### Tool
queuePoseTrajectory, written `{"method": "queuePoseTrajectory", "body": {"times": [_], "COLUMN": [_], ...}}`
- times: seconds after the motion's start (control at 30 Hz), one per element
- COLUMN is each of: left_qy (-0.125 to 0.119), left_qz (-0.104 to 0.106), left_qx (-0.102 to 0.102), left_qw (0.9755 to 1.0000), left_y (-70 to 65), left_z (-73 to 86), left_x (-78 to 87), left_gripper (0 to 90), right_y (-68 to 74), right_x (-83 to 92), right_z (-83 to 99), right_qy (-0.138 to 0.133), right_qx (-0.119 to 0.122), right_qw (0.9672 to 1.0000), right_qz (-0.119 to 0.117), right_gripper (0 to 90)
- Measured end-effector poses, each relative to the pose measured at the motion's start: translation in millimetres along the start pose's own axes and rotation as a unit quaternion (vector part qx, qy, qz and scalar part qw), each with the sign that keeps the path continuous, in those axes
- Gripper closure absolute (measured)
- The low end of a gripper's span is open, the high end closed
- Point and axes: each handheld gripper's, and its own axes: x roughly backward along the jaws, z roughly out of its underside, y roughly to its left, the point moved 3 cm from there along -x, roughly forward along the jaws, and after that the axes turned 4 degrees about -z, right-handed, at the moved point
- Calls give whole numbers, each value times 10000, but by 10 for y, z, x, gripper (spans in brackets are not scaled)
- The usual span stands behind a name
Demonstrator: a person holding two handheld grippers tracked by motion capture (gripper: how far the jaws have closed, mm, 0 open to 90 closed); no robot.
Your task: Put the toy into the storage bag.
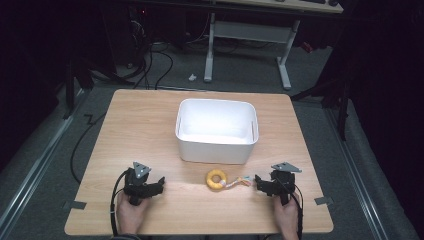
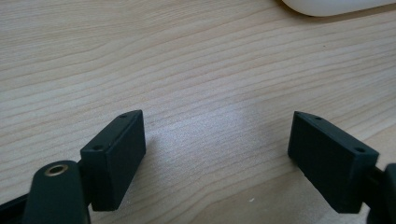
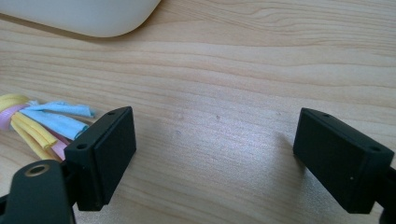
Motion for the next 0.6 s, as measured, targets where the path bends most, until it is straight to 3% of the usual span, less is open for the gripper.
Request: {"method": "queuePoseTrajectory", "body": {"times": [0.4,0.6], "left_qy": [0,0], "left_qz": [13,15], "left_qx": [-11,-15], "left_qw": [10000,10000], "left_y": [0,0], "left_z": [1,2], "left_x": [2,2], "left_gripper": [194,194], "right_y": [29,72], "right_x": [-15,38], "right_z": [-33,-48], "right_qy": [59,84], "right_qx": [5,12], "right_qw": [10000,9995], "right_qz": [1,-289], "right_gripper": [154,159]}}
